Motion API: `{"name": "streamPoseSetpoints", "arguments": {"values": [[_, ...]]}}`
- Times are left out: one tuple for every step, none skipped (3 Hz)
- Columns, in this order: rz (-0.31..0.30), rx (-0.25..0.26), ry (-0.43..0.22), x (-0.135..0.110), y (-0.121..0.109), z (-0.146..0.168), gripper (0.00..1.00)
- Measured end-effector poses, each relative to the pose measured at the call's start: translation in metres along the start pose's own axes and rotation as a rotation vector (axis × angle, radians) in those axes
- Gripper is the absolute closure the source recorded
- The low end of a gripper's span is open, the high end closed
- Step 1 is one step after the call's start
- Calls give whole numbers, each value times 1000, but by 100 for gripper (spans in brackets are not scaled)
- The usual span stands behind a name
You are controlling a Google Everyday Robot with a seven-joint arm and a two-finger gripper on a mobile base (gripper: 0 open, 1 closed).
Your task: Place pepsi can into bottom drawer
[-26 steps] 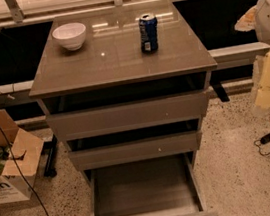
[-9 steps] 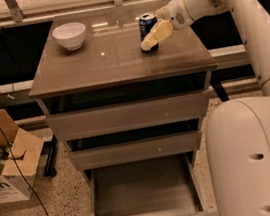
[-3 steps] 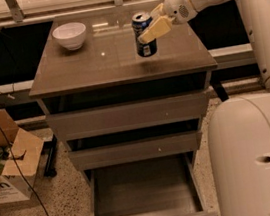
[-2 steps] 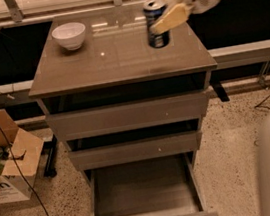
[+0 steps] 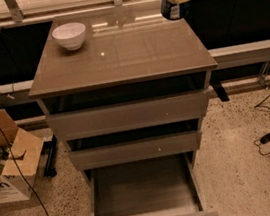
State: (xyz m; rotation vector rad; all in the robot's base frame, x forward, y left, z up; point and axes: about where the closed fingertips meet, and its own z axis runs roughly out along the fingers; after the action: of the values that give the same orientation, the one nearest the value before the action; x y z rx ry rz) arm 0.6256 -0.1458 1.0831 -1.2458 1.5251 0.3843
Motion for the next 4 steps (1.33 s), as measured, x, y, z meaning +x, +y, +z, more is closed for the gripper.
{"name": "streamPoseSetpoints", "arguments": {"values": [[0, -1, 0, 0, 0, 0, 100], [41, -55, -4, 15, 25, 19, 100], [112, -73, -64, 16, 64, 27, 100], [189, -41, -134, 25, 100, 34, 100]]}}
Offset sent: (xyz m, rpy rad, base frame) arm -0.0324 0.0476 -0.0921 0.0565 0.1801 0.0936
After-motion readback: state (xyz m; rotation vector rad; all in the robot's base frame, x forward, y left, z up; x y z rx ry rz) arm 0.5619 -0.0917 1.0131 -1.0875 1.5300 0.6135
